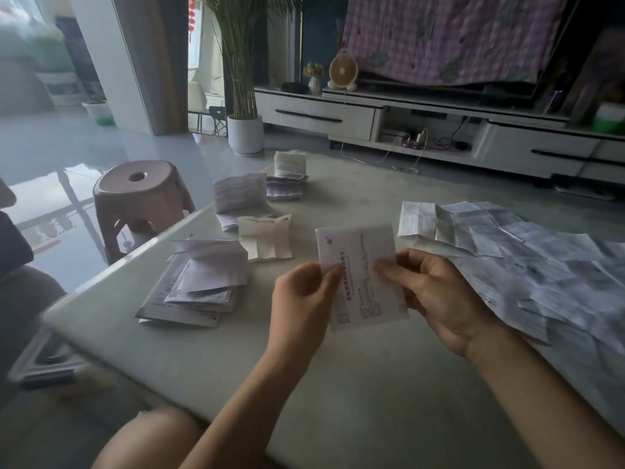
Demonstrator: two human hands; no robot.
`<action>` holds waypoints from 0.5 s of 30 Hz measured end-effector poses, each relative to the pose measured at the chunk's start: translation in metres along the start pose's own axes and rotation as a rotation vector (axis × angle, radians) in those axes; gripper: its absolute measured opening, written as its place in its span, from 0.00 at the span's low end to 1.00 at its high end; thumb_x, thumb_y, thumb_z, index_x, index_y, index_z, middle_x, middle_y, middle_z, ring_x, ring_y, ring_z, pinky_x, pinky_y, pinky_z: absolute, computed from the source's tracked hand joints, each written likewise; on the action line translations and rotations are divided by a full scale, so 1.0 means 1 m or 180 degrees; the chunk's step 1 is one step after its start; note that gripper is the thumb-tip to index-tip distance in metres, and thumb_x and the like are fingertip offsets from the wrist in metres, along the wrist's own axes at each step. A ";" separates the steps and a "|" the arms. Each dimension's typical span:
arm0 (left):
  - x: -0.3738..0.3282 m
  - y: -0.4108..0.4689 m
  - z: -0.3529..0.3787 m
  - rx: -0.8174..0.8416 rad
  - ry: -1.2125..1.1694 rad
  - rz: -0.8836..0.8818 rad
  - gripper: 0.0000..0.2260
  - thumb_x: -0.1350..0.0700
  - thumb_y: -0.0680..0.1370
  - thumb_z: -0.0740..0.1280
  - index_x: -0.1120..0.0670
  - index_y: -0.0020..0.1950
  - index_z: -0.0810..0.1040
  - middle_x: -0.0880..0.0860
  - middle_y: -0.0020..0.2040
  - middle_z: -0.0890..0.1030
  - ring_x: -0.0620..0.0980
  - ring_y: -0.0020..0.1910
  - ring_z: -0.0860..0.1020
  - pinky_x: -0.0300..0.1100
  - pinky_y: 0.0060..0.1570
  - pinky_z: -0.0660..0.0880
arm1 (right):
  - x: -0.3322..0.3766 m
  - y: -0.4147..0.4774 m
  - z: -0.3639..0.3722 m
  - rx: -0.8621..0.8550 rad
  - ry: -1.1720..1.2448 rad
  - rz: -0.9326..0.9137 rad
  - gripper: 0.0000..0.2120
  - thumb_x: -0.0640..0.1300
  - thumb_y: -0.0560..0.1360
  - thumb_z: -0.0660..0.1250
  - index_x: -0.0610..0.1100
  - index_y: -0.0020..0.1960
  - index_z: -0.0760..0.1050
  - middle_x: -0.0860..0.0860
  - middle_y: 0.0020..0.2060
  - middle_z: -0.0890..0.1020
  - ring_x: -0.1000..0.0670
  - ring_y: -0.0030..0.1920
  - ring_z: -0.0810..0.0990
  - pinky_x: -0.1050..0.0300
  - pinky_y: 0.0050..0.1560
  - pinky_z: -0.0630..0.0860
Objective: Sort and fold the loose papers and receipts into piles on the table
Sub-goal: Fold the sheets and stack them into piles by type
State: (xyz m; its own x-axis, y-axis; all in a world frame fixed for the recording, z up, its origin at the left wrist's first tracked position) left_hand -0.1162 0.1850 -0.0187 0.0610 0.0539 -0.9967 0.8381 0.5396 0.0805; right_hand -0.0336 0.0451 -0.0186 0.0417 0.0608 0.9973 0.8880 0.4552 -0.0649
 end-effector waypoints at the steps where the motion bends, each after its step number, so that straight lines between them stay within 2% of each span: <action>1: -0.001 -0.001 0.001 0.0021 0.0012 0.0007 0.07 0.59 0.76 0.67 0.58 0.38 0.80 0.63 0.41 0.82 0.59 0.40 0.80 0.59 0.44 0.77 | -0.002 0.000 -0.001 0.0006 0.0023 0.0003 0.06 0.42 0.75 0.65 0.41 0.46 0.79 0.47 0.41 0.84 0.49 0.44 0.81 0.56 0.44 0.77; 4: 0.004 -0.002 0.005 0.0158 -0.0102 -0.0167 0.07 0.61 0.76 0.66 0.56 0.38 0.79 0.58 0.39 0.82 0.52 0.38 0.79 0.57 0.44 0.77 | -0.004 -0.003 -0.005 -0.0018 0.0164 -0.0004 0.07 0.41 0.76 0.63 0.41 0.46 0.79 0.47 0.41 0.84 0.50 0.41 0.81 0.56 0.45 0.76; 7: 0.009 -0.004 0.012 0.0411 -0.0252 -0.0364 0.08 0.63 0.77 0.64 0.54 0.41 0.79 0.51 0.36 0.82 0.45 0.33 0.81 0.46 0.36 0.79 | -0.004 -0.005 -0.012 -0.0138 0.0084 -0.0140 0.06 0.40 0.75 0.64 0.40 0.48 0.79 0.45 0.43 0.84 0.49 0.42 0.82 0.58 0.44 0.79; 9: 0.011 -0.004 0.016 0.0553 -0.0293 -0.0465 0.10 0.66 0.77 0.63 0.54 0.42 0.79 0.51 0.36 0.83 0.44 0.32 0.81 0.40 0.32 0.79 | -0.005 -0.005 -0.014 -0.0153 0.0061 -0.0181 0.06 0.40 0.74 0.65 0.40 0.48 0.79 0.46 0.42 0.84 0.50 0.42 0.83 0.60 0.42 0.80; 12: 0.009 -0.006 0.020 0.0681 -0.0255 -0.0481 0.13 0.69 0.76 0.60 0.54 0.42 0.79 0.49 0.34 0.82 0.43 0.31 0.81 0.40 0.31 0.79 | -0.007 -0.006 -0.016 -0.0095 0.0047 -0.0170 0.05 0.40 0.75 0.65 0.40 0.47 0.78 0.46 0.42 0.84 0.51 0.41 0.83 0.62 0.39 0.79; 15: 0.008 -0.006 0.018 0.0639 -0.0216 -0.0419 0.15 0.70 0.76 0.59 0.53 0.40 0.79 0.47 0.31 0.82 0.44 0.31 0.80 0.42 0.32 0.78 | -0.008 -0.008 -0.011 0.0149 0.0076 -0.0109 0.06 0.36 0.76 0.62 0.42 0.44 0.76 0.49 0.37 0.83 0.53 0.38 0.81 0.64 0.34 0.76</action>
State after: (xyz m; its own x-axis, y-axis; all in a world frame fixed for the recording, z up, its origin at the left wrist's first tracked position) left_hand -0.1114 0.1674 -0.0275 -0.0252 -0.0660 -0.9975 0.9317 0.3601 -0.0473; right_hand -0.0359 0.0317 -0.0256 0.0230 0.0235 0.9995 0.8668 0.4976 -0.0317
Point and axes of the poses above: each hand's wrist, its own y-axis towards the middle knuckle, its own z-axis out of the palm, x = y × z, the point moved 10 cm from there along y, towards the middle knuckle
